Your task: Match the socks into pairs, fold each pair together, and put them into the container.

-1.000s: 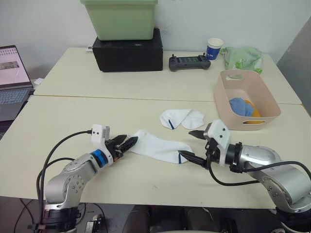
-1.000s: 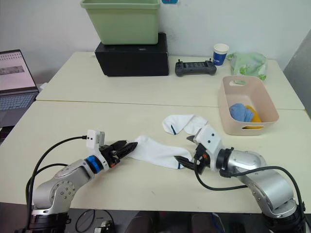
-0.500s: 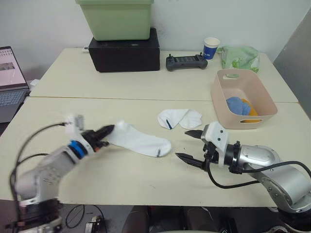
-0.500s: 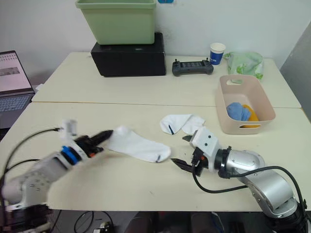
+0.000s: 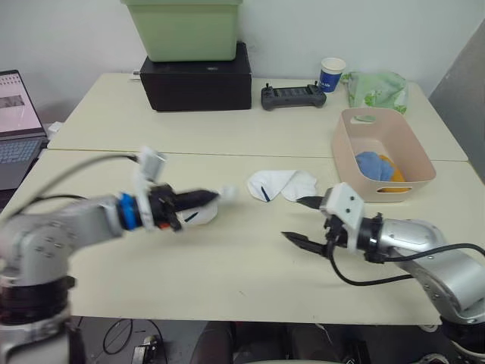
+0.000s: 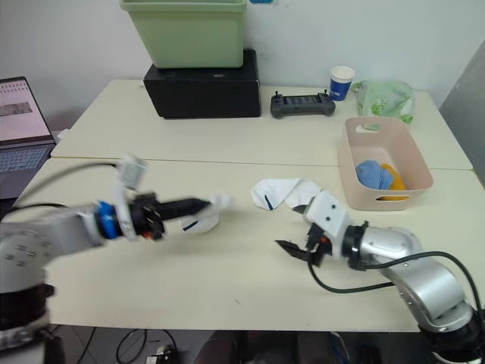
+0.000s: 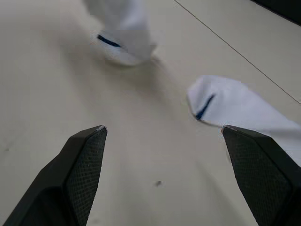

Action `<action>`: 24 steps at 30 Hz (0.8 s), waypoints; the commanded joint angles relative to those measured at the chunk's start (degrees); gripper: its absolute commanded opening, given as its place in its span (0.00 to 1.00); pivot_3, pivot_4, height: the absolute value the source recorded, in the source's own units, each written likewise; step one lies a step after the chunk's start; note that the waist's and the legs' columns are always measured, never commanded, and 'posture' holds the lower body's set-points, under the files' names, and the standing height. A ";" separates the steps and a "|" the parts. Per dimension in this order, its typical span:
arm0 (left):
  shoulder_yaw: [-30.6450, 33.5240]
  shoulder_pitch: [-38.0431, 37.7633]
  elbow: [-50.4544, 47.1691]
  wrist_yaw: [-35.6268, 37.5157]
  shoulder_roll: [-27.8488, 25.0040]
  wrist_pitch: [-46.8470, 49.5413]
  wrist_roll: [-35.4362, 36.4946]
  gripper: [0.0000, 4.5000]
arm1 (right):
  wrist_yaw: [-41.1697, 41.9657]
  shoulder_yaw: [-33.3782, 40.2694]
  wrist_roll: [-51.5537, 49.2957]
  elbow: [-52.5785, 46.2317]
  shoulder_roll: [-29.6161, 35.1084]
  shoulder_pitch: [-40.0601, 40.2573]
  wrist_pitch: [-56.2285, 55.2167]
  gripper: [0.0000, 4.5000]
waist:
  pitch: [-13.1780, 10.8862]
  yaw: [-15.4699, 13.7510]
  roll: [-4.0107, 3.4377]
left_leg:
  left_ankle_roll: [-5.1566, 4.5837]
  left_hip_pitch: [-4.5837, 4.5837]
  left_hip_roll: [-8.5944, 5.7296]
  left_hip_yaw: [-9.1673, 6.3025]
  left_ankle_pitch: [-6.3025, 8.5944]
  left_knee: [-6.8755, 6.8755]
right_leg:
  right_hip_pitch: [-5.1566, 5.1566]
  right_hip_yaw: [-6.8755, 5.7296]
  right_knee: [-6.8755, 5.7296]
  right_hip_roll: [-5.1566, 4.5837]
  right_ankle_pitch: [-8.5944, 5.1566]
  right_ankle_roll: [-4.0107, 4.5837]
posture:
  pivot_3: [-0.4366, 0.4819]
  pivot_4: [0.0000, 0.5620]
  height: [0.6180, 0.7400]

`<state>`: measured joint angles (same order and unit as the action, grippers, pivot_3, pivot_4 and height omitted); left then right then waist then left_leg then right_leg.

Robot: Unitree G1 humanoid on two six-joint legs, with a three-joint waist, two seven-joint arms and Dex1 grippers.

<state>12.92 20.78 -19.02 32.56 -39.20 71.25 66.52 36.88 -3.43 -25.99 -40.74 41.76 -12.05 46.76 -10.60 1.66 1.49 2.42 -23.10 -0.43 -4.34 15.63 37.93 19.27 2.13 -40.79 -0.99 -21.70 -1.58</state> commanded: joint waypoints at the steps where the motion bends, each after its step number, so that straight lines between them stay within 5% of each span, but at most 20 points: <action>1: -8.22 1.55 -3.34 -2.44 5.36 -2.67 -3.91 0.01 | 0.13 6.16 -1.47 -4.77 3.14 3.56 1.75 0.93 | 0.02 -0.10 -0.03 | 0.00 -0.02 -0.01 -0.01 0.00 0.00 | -0.01 0.00 0.01 0.00 0.00 0.00 | 0.48 0.27 0.88; 5: -19.73 3.67 -1.19 -1.21 11.59 -8.43 -13.30 0.01 | 1.73 11.41 -2.41 -7.79 7.44 9.20 3.40 0.93 | 0.01 -0.23 -0.01 | 0.00 -0.01 -0.06 0.07 0.00 0.02 | -0.09 0.06 0.05 0.00 0.00 0.00 | 0.48 0.27 0.88; 10: -26.59 7.26 1.66 0.30 18.88 -9.46 -16.51 0.29 | 1.96 14.96 -3.86 -9.57 9.27 12.10 4.22 0.93 | 0.01 0.02 -0.01 | 0.00 0.01 -0.06 0.09 0.00 0.03 | -0.10 0.10 0.04 0.05 0.00 0.00 | 0.48 0.27 0.88; 13: -27.44 9.08 2.80 4.00 18.62 -12.38 -19.17 0.49 | 1.87 15.00 -3.64 -10.42 9.66 13.04 3.98 0.93 | 0.01 0.07 -0.01 | 0.03 0.01 -0.04 0.09 -0.02 0.02 | -0.10 0.11 0.04 0.09 0.00 0.00 | 0.48 0.27 0.88; 16: -26.04 10.05 3.21 9.30 14.13 -16.41 -21.81 0.71 | 1.59 14.49 -3.46 -11.27 9.54 13.57 3.37 0.93 | 0.01 0.19 -0.01 | 0.08 0.04 0.03 0.08 -0.05 0.00 | -0.09 0.13 0.03 0.18 0.00 0.00 | 0.48 0.27 0.88; 20: -22.35 8.25 3.64 24.37 0.35 -34.15 -30.59 0.99 | 1.20 11.81 -2.42 -12.44 8.79 13.71 1.35 0.93 | -0.01 0.27 -0.04 | 0.19 0.08 0.10 0.08 -0.11 -0.04 | -0.06 0.17 0.02 0.26 0.00 0.00 | 0.48 0.27 0.88; 24: -22.24 6.73 10.08 35.30 -7.91 -46.89 -37.93 0.99 | 0.72 6.99 -0.43 -12.35 8.44 13.26 -0.38 0.93 | -0.02 -0.11 -0.07 | 0.20 0.08 0.02 0.10 -0.11 -0.06 | -0.10 0.15 0.12 0.15 0.00 0.00 | 0.48 0.27 0.88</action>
<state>-9.47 28.05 -10.91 63.10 -45.45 30.02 31.66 38.15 4.71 -27.55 -51.39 50.41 1.40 47.93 -10.62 1.55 1.42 2.61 -23.05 -0.41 -4.26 15.52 37.88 19.16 2.27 -40.62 -0.85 -21.70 -1.58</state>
